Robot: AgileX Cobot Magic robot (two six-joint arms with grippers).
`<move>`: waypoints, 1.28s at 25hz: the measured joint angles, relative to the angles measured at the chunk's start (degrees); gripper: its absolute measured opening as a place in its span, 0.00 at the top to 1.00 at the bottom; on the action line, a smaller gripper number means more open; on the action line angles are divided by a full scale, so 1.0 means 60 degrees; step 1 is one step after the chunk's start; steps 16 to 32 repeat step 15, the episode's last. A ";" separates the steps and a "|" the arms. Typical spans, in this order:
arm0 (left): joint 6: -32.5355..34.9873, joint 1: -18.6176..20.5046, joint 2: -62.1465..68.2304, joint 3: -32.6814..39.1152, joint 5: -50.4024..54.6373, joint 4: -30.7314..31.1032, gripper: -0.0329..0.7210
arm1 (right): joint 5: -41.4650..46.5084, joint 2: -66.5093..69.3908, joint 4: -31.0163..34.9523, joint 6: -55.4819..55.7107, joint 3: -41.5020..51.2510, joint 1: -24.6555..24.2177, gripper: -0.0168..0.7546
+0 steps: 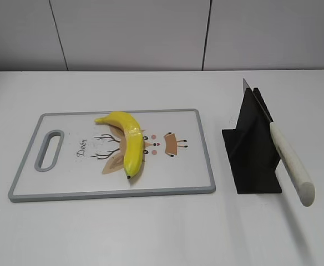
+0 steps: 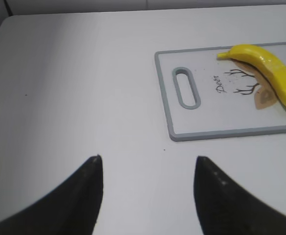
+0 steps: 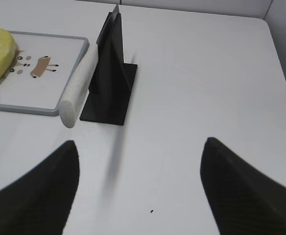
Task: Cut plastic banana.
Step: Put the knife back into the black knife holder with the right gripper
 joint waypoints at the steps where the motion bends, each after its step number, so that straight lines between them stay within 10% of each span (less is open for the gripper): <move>1: 0.0000 0.0161 0.0000 0.0000 0.0000 0.0000 0.22 | 0.0000 0.0000 0.0000 0.0000 0.0000 -0.0006 0.22; 32: 0.0000 0.0873 0.0000 0.0000 0.0000 -0.0015 0.22 | 0.0000 0.0000 0.0000 0.0000 0.0000 -0.0011 0.22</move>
